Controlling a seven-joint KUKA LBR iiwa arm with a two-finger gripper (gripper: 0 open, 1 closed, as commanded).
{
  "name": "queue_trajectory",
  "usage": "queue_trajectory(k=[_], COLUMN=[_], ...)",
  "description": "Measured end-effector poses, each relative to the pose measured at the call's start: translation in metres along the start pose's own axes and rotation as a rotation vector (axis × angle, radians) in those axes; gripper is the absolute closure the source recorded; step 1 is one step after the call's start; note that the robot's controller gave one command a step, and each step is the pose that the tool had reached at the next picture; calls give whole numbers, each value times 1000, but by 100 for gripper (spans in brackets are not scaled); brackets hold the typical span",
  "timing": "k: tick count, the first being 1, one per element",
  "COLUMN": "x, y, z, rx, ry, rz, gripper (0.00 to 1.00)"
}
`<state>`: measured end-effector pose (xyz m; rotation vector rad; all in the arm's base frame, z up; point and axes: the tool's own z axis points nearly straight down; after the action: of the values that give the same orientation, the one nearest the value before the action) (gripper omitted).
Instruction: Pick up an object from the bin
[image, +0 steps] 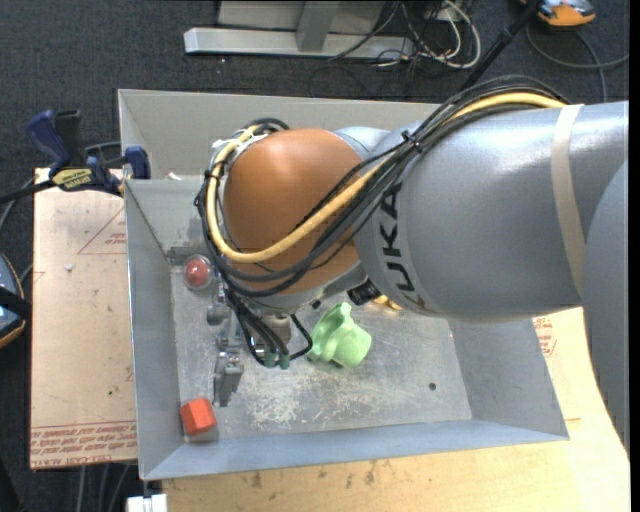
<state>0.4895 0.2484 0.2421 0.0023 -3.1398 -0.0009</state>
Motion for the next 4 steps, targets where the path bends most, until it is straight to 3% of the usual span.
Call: queue_trajectory(k=[1, 2, 3, 4], x=[5, -78, -93, -92], y=[0, -46, -72, -67], z=[157, 167, 141, 168], rx=[-5, -5, 0, -1], ry=[-17, -11, -7, -8], rz=[-117, -295, -412, -448], gripper=[0, 0, 0, 0])
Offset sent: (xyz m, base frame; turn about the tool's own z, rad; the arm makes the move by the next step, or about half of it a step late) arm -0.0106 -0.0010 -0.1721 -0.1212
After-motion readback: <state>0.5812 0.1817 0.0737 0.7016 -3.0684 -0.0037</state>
